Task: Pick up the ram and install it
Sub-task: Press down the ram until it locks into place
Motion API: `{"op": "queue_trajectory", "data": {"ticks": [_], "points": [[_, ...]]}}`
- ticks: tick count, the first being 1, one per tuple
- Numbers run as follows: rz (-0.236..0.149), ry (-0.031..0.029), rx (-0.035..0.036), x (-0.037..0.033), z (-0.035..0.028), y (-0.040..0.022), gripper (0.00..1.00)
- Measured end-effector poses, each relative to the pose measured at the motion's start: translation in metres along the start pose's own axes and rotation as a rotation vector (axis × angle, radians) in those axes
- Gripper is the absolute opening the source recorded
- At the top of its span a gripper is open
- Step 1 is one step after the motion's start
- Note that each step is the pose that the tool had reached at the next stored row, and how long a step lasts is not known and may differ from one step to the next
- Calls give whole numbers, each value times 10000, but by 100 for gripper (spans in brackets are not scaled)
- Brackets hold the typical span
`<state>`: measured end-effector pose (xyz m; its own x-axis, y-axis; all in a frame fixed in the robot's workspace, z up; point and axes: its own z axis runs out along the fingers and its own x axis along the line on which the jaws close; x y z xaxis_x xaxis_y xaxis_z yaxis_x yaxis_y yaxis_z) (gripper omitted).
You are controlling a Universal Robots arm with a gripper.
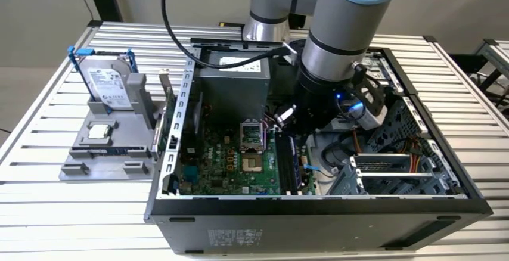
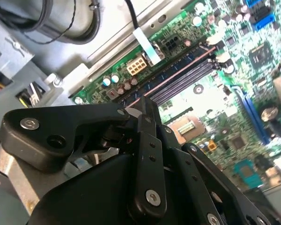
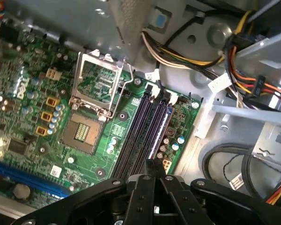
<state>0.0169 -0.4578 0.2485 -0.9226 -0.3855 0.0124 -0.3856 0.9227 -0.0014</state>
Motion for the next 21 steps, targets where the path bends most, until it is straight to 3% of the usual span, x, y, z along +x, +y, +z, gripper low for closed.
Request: {"op": "queue_trajectory", "data": {"ticks": [17,21], "points": [[-3096,-5,38,0,0,0,0],[-3782,-29,10,0,0,0,0]]}}
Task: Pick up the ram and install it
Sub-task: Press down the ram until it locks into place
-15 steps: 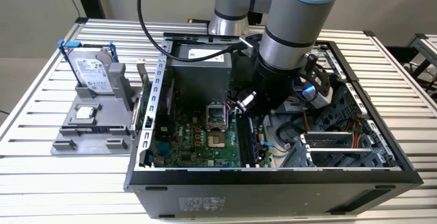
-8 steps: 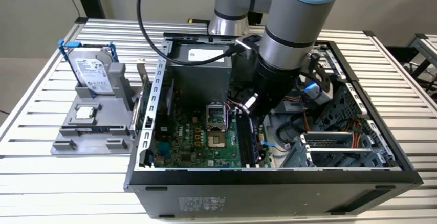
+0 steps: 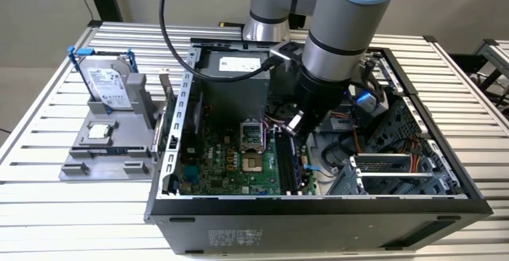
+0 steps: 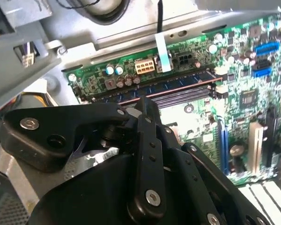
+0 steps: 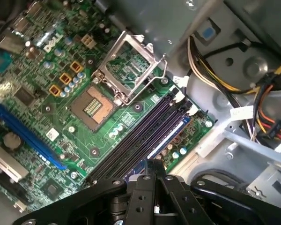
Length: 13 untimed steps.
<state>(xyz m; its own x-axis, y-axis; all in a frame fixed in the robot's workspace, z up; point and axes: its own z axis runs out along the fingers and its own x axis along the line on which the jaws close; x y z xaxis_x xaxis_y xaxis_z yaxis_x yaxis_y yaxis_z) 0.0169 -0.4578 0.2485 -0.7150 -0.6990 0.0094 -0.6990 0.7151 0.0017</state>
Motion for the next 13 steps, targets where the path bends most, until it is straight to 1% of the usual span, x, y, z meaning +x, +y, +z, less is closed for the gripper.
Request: {"op": "queue_trajectory", "data": {"ticks": [2,3,9,13], "points": [[-325,-28,-25,0,2,0,0],[-501,-31,-28,0,2,0,0],[-1575,-27,-19,-2,6,1,0],[-2180,-22,-12,0,11,4,0]]}}
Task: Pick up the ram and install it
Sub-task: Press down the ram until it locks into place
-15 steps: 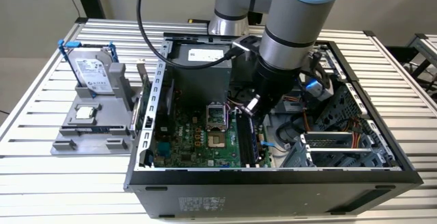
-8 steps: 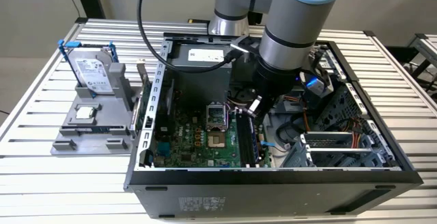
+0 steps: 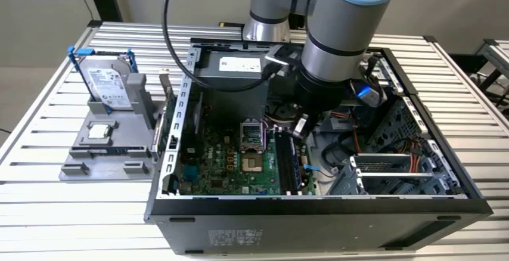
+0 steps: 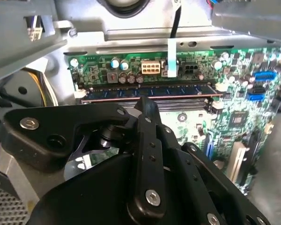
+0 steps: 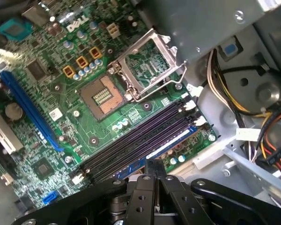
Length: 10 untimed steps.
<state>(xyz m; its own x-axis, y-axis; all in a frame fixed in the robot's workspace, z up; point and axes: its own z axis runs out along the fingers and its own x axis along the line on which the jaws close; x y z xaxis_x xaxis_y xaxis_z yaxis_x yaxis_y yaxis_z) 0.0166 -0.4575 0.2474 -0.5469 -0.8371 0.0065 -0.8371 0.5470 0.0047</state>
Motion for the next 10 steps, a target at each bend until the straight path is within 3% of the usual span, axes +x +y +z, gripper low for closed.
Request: {"op": "queue_trajectory", "data": {"ticks": [10], "points": [[-1701,8,12,1,23,3,0]]}}
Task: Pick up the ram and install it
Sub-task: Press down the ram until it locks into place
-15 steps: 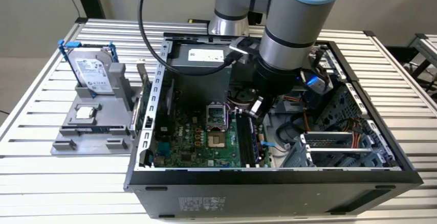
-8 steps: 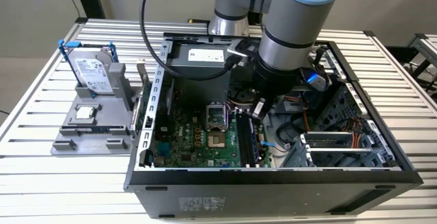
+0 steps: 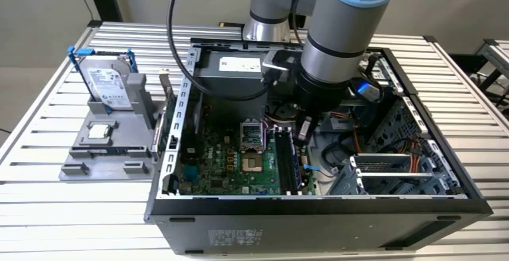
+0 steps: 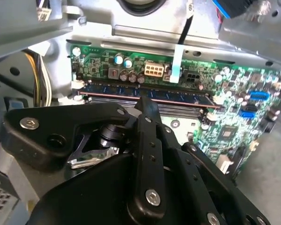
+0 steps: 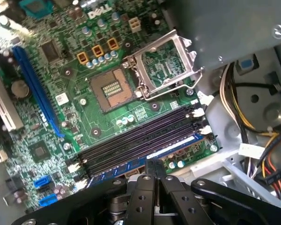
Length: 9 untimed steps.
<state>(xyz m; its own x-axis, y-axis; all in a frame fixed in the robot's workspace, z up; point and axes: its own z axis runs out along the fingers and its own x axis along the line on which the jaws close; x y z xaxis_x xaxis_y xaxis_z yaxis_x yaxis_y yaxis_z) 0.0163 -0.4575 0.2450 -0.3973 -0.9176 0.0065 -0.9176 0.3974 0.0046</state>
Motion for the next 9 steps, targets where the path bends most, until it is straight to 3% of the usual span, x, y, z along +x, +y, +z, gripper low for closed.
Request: {"op": "queue_trajectory", "data": {"ticks": [9], "points": [[-1289,10,10,4,19,10,0]]}}
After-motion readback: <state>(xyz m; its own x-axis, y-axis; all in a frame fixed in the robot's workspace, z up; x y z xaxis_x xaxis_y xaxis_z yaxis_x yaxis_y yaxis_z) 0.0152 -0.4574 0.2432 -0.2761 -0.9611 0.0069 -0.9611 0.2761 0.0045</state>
